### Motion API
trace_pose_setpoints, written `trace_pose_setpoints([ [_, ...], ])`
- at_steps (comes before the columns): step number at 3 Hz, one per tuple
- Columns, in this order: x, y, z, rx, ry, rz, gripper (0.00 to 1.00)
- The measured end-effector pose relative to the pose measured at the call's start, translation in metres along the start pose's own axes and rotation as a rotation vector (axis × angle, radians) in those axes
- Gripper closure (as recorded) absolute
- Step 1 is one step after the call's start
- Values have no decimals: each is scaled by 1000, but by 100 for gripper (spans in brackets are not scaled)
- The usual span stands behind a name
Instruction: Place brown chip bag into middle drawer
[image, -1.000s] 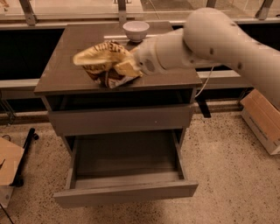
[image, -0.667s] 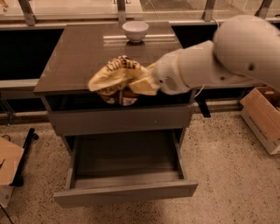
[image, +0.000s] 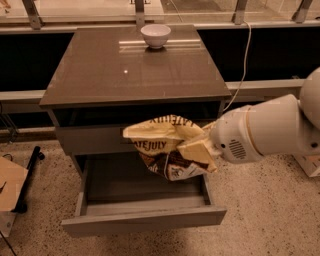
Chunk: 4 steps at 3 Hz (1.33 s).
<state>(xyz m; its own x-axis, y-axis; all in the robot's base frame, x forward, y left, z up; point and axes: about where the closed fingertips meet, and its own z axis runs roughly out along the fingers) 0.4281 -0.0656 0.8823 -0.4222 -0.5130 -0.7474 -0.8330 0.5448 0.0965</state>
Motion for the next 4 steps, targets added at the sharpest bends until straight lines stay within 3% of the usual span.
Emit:
trace_pose_setpoints([
  [1, 19, 2, 23, -41, 0, 26, 100],
  [2, 27, -5, 98, -141, -38, 45, 100],
  [4, 48, -29, 230, -268, -103, 107, 100],
])
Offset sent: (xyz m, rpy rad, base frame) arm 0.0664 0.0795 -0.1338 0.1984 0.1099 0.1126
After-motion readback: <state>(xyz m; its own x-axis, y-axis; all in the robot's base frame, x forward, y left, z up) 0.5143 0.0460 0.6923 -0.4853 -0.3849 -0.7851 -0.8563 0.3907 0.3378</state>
